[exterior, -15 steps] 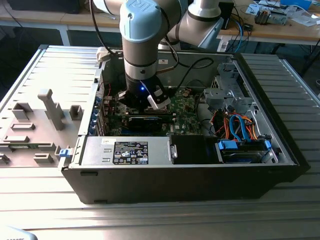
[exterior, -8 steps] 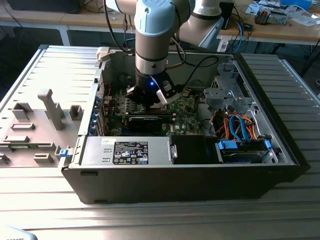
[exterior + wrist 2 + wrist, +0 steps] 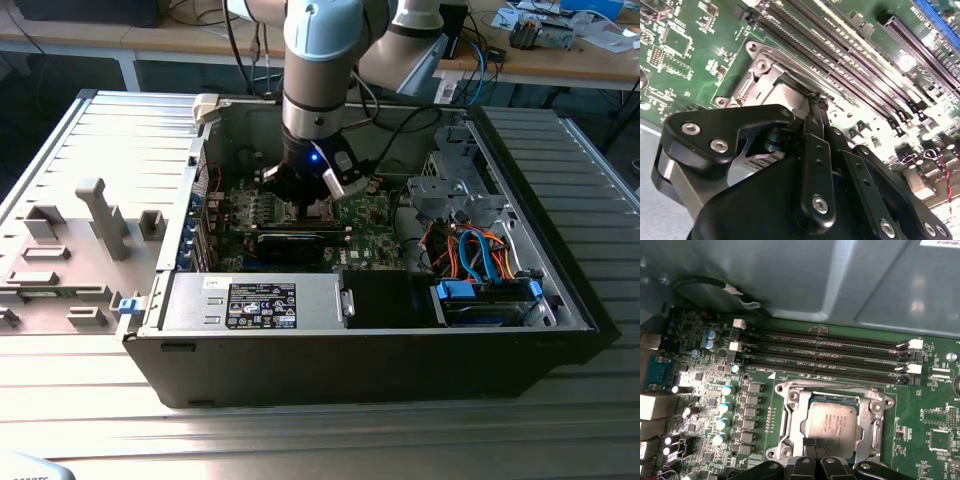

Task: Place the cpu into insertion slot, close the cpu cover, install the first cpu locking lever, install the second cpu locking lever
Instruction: 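Install the second cpu locking lever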

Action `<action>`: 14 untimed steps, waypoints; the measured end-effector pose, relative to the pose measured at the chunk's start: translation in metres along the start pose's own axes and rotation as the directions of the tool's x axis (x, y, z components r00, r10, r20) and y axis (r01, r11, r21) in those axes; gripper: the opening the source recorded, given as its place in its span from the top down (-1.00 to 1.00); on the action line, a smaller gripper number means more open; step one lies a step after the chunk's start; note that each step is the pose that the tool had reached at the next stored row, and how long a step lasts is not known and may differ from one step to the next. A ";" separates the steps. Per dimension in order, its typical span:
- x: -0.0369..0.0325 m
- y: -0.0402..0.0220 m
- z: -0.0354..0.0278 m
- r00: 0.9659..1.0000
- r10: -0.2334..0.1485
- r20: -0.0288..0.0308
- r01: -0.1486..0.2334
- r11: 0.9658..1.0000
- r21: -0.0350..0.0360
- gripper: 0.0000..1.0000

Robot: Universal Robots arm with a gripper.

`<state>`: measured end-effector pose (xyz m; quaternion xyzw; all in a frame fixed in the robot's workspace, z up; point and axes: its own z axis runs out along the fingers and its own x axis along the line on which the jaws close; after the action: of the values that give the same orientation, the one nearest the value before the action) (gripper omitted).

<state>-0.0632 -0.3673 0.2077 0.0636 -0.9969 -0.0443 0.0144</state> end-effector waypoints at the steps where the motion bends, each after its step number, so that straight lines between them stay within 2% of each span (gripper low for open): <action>1: -0.0010 0.0017 -0.0003 1.000 0.000 -0.001 0.000 1.000 0.006 0.79; 4: -0.0039 0.0074 -0.0030 1.000 0.001 -0.004 -0.001 1.000 0.026 0.79; 5: -0.0044 0.0086 -0.0064 1.000 0.001 -0.005 -0.001 1.000 0.031 0.79; 9: -0.0043 0.0106 -0.0224 1.000 0.001 -0.005 -0.001 0.999 0.038 0.79; 14: -0.0040 0.0121 -0.0367 1.000 0.002 -0.007 -0.002 0.999 0.047 0.79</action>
<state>-0.0595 -0.3580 0.2452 0.0633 -0.9976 -0.0207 0.0162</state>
